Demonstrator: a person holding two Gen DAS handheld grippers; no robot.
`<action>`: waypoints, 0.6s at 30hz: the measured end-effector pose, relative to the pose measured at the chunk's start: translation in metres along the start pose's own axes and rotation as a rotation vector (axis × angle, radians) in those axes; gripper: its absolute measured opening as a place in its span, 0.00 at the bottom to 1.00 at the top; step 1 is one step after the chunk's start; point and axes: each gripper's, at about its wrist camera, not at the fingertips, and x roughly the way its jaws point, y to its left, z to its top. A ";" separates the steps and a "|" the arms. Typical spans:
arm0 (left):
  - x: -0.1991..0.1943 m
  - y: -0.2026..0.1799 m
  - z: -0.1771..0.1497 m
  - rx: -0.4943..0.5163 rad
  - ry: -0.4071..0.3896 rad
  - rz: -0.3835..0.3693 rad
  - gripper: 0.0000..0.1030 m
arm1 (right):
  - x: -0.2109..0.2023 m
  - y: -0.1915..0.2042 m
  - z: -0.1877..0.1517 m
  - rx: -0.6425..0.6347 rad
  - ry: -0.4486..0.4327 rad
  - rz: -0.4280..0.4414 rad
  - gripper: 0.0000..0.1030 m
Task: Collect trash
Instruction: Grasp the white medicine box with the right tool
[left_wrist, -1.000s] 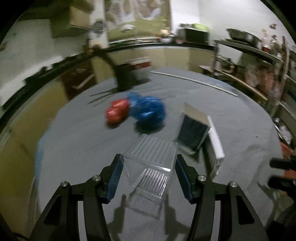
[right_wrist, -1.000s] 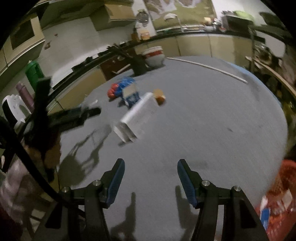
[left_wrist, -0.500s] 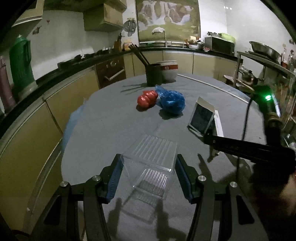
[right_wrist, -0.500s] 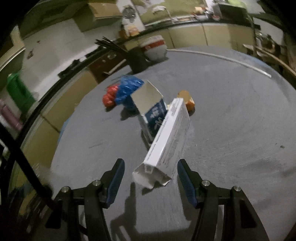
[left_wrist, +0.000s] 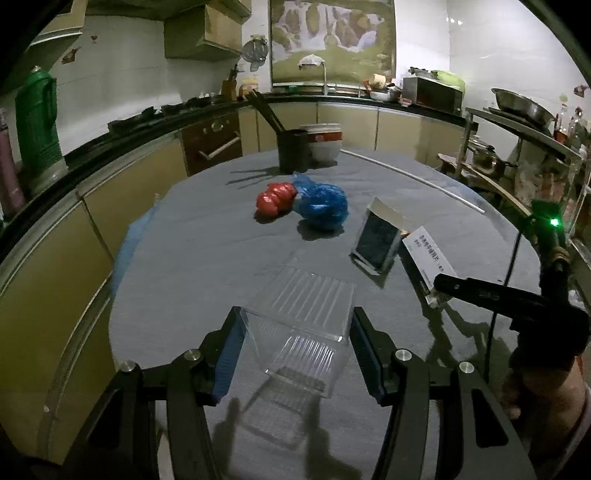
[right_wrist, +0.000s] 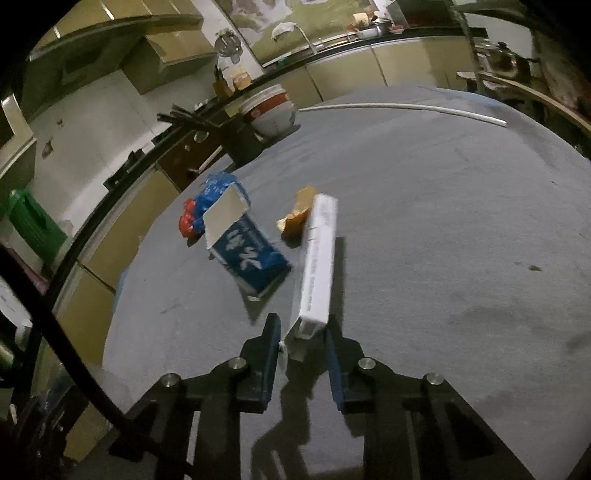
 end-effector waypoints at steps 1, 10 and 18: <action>0.000 -0.002 0.000 -0.001 0.002 -0.004 0.57 | -0.005 -0.007 -0.001 0.011 -0.003 0.008 0.24; -0.003 -0.019 -0.004 -0.004 0.032 -0.007 0.57 | -0.046 -0.037 -0.010 0.023 -0.027 0.069 0.21; -0.005 -0.037 -0.008 0.019 0.039 -0.012 0.57 | -0.078 -0.060 -0.028 0.007 -0.021 0.045 0.24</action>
